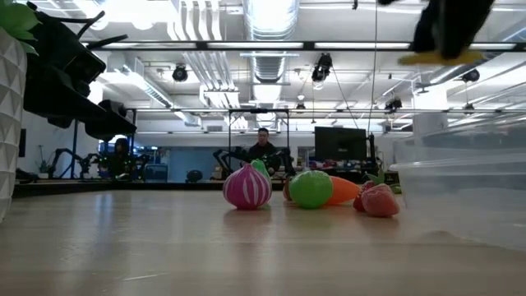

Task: Pick and placing Produce into tupperware
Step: Put the yellow corn into the transparent container, then put the bottom pink peach into the transparent container

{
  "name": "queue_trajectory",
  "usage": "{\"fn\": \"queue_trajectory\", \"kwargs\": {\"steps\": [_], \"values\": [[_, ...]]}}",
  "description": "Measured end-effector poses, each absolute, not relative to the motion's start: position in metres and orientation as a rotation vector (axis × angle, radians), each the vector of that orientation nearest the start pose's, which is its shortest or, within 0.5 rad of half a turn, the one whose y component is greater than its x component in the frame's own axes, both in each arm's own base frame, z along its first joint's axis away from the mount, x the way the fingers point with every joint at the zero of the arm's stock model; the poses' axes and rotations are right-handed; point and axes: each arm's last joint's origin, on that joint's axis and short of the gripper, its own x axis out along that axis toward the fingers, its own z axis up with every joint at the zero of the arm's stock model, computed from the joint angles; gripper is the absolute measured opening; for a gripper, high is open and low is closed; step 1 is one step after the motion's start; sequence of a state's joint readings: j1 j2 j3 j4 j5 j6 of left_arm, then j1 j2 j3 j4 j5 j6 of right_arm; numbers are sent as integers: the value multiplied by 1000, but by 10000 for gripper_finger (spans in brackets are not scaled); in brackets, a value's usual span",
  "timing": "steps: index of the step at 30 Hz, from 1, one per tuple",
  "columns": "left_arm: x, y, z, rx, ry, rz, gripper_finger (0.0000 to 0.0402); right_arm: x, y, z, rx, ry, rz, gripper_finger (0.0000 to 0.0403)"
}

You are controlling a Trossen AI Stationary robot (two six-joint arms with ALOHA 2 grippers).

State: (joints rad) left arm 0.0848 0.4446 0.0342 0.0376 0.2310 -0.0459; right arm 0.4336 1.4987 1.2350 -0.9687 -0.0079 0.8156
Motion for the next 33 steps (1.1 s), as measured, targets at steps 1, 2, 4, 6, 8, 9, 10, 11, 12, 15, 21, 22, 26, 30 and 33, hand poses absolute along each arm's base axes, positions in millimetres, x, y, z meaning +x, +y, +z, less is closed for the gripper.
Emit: {"fn": "queue_trajectory", "kwargs": {"steps": [1,2,4,6,8,9,10,11,12,15,21,22,26,30,33], "values": [[120,3,139,-104,372,-136,283,259,127,267,441,1289,-132,36],[120,4,139,-104,372,-136,283,259,134,262,436,1310,-141,40],[120,4,139,-104,371,-136,283,262,145,250,413,1342,-161,49],[120,4,140,-104,370,-136,283,266,154,240,393,1357,-184,55],[120,4,140,-103,368,-136,283,273,160,230,385,1371,-201,60],[120,4,140,-103,368,-136,283,276,164,223,380,1379,-203,62],[120,4,140,-103,368,-137,283,279,166,217,375,1387,-205,63],[120,4,140,-103,368,-136,283,282,169,212,372,1392,-203,63],[120,4,140,-103,368,-136,283,285,172,209,370,1391,-198,63],[120,4,140,-103,367,-136,283,288,178,202,355,1405,-201,61],[120,4,140,-103,365,-136,283,284,177,213,313,1328,-285,77],[120,4,140,-103,365,-136,283,282,175,219,310,1314,-302,84],[120,4,140,-103,366,-136,283,279,155,234,327,1297,-362,124],[120,4,140,-103,365,-137,283,289,133,240,333,1271,-353,181],[120,4,140,-103,365,-136,283,300,115,236,379,1303,-339,223]]}}
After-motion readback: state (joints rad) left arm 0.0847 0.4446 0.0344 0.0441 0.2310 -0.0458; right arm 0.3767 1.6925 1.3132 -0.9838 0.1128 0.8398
